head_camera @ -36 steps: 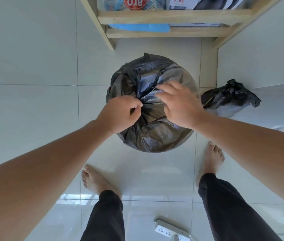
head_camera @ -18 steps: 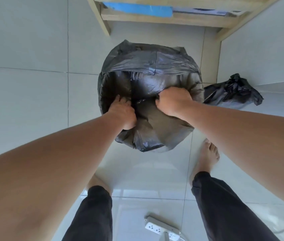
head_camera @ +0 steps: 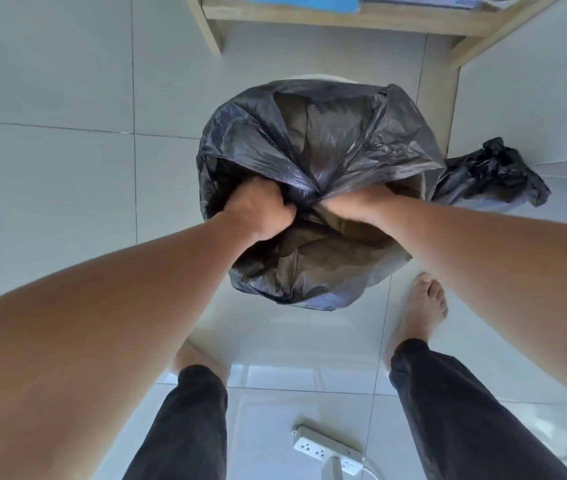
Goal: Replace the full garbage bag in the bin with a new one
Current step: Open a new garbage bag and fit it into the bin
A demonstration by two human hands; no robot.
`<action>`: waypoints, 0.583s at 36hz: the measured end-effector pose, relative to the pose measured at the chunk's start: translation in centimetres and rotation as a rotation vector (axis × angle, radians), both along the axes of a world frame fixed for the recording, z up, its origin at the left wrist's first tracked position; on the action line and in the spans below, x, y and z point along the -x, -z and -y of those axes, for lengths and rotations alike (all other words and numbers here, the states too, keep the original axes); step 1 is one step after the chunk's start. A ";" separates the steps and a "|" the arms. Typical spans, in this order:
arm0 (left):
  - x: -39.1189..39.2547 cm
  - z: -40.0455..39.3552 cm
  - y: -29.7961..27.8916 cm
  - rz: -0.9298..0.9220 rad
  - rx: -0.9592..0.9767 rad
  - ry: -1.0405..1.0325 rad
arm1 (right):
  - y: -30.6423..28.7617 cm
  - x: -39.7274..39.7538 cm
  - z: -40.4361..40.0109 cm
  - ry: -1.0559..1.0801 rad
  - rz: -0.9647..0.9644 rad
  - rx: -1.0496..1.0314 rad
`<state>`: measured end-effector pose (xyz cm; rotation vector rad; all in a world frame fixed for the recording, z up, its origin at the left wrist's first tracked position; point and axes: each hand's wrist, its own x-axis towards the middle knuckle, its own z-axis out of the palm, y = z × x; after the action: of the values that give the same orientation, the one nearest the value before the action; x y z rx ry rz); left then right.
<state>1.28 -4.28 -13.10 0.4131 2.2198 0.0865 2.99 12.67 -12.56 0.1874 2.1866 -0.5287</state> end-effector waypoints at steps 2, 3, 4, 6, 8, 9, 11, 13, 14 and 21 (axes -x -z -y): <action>0.0 -0.3 -0.4 -0.121 -0.080 -0.016 | 0.4 0.7 -0.4 0.346 0.131 0.152; -0.1 -0.4 -0.4 -0.146 -0.113 -0.034 | 0.7 1.1 -0.6 0.516 0.177 0.199; -0.2 -0.6 -0.4 -0.155 -0.128 -0.047 | 0.8 1.5 -0.8 0.619 0.190 0.223; -0.4 -0.8 0.0 -0.146 -0.129 -0.030 | 0.7 2.3 -0.7 0.722 0.215 0.267; -0.7 -0.9 0.7 -0.083 -0.123 -0.022 | 0.3 3.7 -0.1 0.798 0.285 0.329; -1.0 -0.9 1.0 -0.050 -0.122 -0.011 | 0.0 4.3 0.2 0.809 0.323 0.337; -1.7 -0.8 1.7 -0.037 -0.111 0.053 | -0.4 5.3 0.5 0.762 0.418 0.338; -2.3 -0.8 2.0 -0.039 -0.075 0.143 | -1.0 5.8 0.5 0.591 0.518 0.335; -2.5 -0.7 2.1 -0.028 -0.061 0.166 | -1.6 5.9 0.4 0.440 0.560 0.310; -2.8 -0.1 1.9 0.022 -0.015 0.189 | -6.0 6.4 -1.6 0.007 0.599 0.343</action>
<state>4.07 -4.19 -14.97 0.6243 2.1487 0.0067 -3.39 14.24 -6.55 0.1441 1.4922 -0.7344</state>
